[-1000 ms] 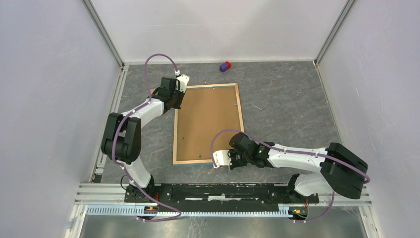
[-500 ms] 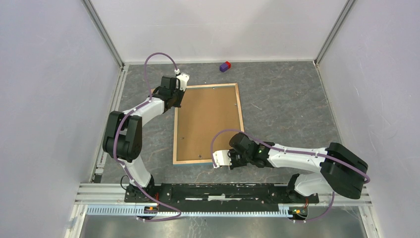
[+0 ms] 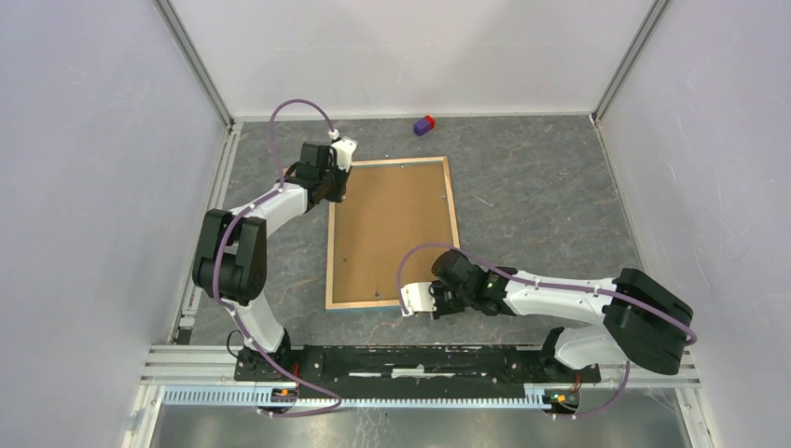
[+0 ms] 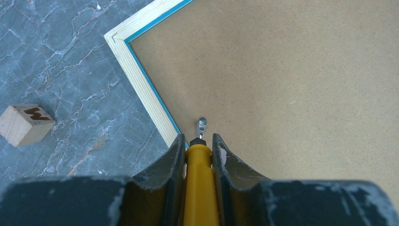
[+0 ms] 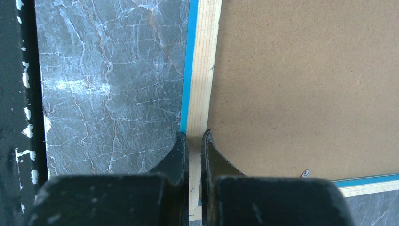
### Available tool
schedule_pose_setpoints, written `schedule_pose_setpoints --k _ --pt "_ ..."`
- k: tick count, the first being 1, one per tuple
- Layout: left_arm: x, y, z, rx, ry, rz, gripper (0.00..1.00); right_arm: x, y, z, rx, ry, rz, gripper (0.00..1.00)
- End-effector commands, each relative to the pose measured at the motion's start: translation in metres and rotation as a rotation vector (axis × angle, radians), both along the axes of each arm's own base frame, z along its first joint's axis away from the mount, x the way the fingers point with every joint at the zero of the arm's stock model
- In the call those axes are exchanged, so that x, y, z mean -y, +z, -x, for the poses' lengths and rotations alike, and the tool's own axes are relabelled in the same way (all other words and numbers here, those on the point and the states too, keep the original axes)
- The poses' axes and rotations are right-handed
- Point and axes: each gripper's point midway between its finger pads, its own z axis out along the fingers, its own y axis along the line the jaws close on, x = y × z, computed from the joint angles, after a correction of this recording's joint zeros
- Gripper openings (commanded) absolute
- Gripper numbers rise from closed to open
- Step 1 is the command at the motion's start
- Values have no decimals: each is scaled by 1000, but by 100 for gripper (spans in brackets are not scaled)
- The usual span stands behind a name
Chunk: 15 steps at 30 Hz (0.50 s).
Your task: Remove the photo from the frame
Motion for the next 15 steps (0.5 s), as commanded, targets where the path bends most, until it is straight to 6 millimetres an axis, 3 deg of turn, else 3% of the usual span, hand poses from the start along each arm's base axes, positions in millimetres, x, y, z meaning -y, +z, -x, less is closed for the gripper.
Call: schedule_pose_setpoints --k 1,15 --pt "9 -2 13 -42 -62 22 2 43 -45 34 -132 58 190 0" --pt "9 2 23 -41 -81 20 2 41 -45 34 -134 60 185 0"
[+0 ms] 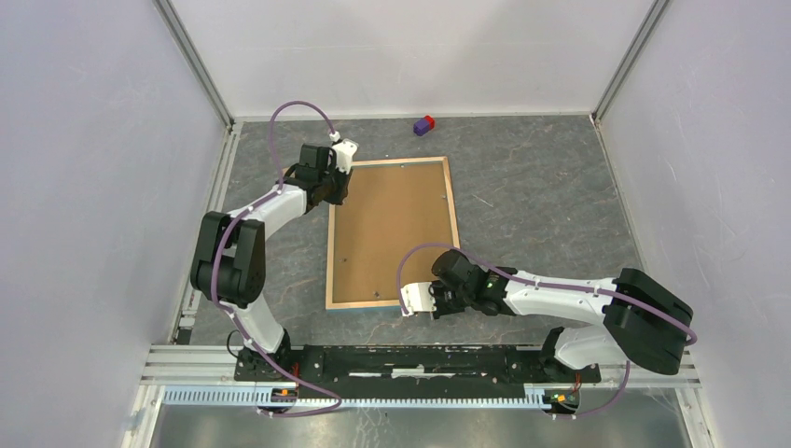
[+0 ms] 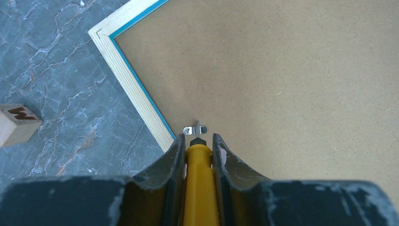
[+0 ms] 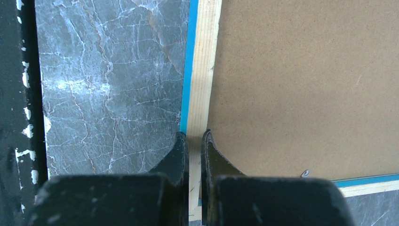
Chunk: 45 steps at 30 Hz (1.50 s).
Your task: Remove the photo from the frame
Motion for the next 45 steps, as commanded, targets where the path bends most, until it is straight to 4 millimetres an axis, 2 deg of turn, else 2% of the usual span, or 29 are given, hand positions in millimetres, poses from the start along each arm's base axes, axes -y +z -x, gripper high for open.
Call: schedule_pose_setpoints --k 1,6,10,14,18,20,22,28,33,35,37,38,41,45 --pt "3 2 13 -20 -46 -5 2 41 -44 34 -133 60 185 0" --pt "4 15 5 1 -27 12 2 42 -44 32 -123 57 190 0" --pt "7 42 -3 21 -10 64 2 46 -39 24 -71 62 201 0" --pt "11 62 1 30 -20 100 2 61 -30 15 -30 80 234 0" --pt "12 71 13 22 -28 123 2 81 -21 3 7 90 254 1" --pt "11 73 20 18 -30 131 2 93 -16 -3 17 87 255 13" --pt "11 76 26 21 -32 137 2 108 -13 -14 54 73 277 19" --pt "6 90 43 31 -28 165 2 158 -4 -57 166 -25 373 32" --pt "4 100 54 41 -22 185 2 176 18 -92 147 -98 330 45" --pt "2 104 58 46 -15 194 2 172 36 -104 113 -128 263 50" --pt "0 108 60 56 -4 202 2 157 60 -119 90 -194 163 58" --pt "-3 110 61 60 10 207 2 144 73 -124 62 -244 85 63" --pt "-12 119 60 78 61 236 2 102 109 -133 -58 -353 -137 67" --pt "-28 129 58 78 146 319 2 55 142 -153 -97 -495 -349 66"
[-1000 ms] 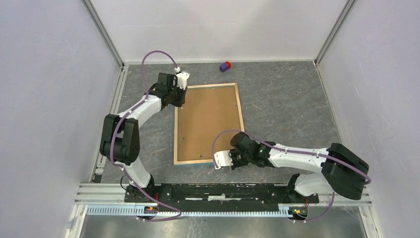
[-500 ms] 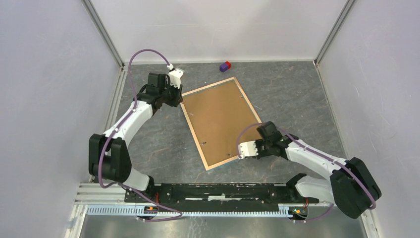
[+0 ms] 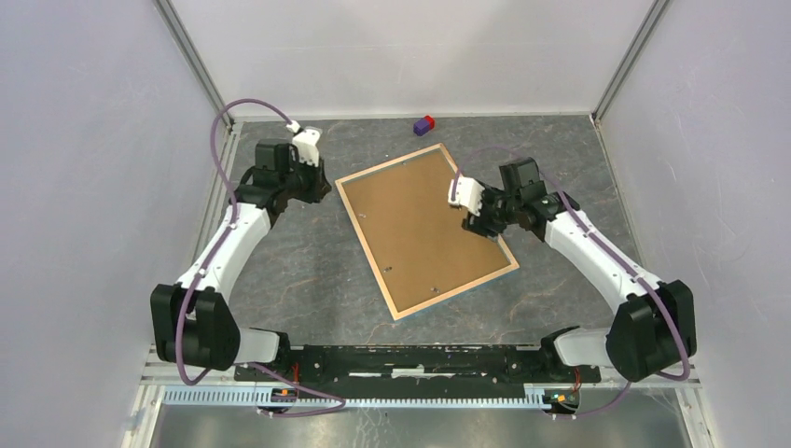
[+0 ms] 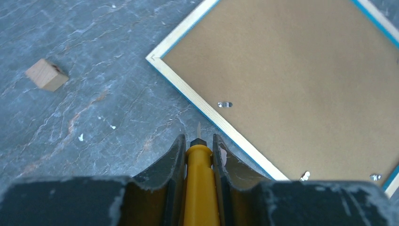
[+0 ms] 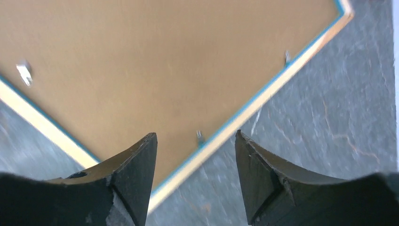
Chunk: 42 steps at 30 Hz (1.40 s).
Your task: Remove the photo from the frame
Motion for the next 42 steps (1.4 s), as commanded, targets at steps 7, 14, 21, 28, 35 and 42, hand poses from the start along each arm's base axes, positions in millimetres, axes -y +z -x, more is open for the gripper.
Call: schedule_pose_setpoints --k 7,14,21,28,35,42 --pt "-35 38 -3 42 174 183 2 -144 31 -12 -172 -199 -339 63" --pt "-54 45 -2 82 228 226 2 -217 7 -15 -216 -262 -304 59" --pt "-59 48 -5 87 244 257 2 -268 -19 -4 -260 -268 -291 60" --pt "-59 47 -2 96 239 262 2 -295 -47 -1 -273 -268 -247 60" --pt "-61 48 -3 104 247 263 2 -294 -83 1 -254 -324 -168 58" --pt "-63 50 -5 112 249 266 2 -276 -124 25 -297 -353 -90 43"
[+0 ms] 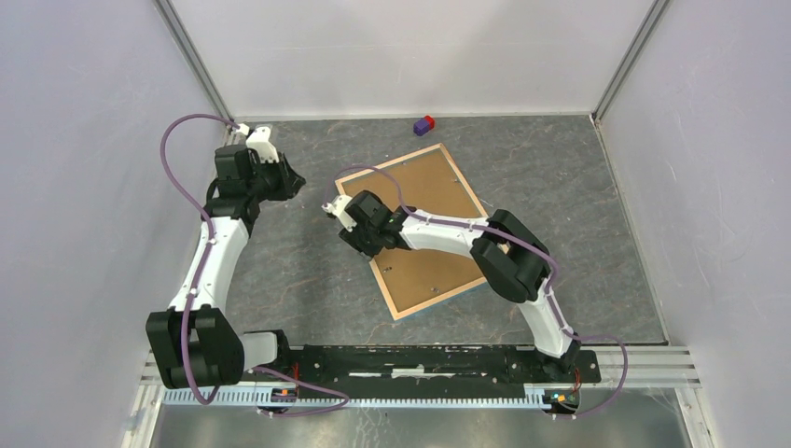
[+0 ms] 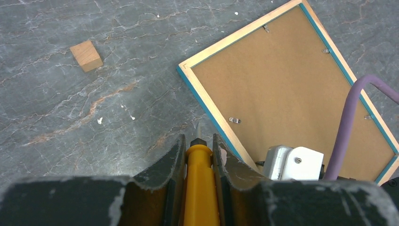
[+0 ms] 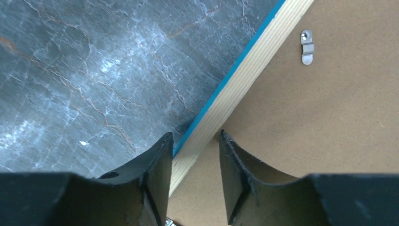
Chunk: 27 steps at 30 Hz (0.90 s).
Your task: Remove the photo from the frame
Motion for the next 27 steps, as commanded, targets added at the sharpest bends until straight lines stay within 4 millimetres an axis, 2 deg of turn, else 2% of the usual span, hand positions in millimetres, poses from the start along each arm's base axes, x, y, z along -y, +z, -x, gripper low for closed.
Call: schedule_pose_setpoints --k 1,4,8,13,17,22,27 --pt "0 24 -4 72 14 36 2 11 -26 21 -47 -6 46 38" --pt "0 25 -4 71 10 36 2 18 -33 30 -58 36 70 23" --pt "-1 23 -5 60 14 33 2 32 -24 36 -35 91 103 0" --pt "0 20 -5 46 6 42 2 53 -14 62 -74 201 121 0" --pt "3 20 -5 45 -12 50 2 81 -16 91 -109 310 137 0" --pt "10 16 0 29 -65 49 2 120 -20 130 -109 536 143 0" --pt "19 6 13 -2 -151 29 2 158 -28 144 -78 665 229 0"
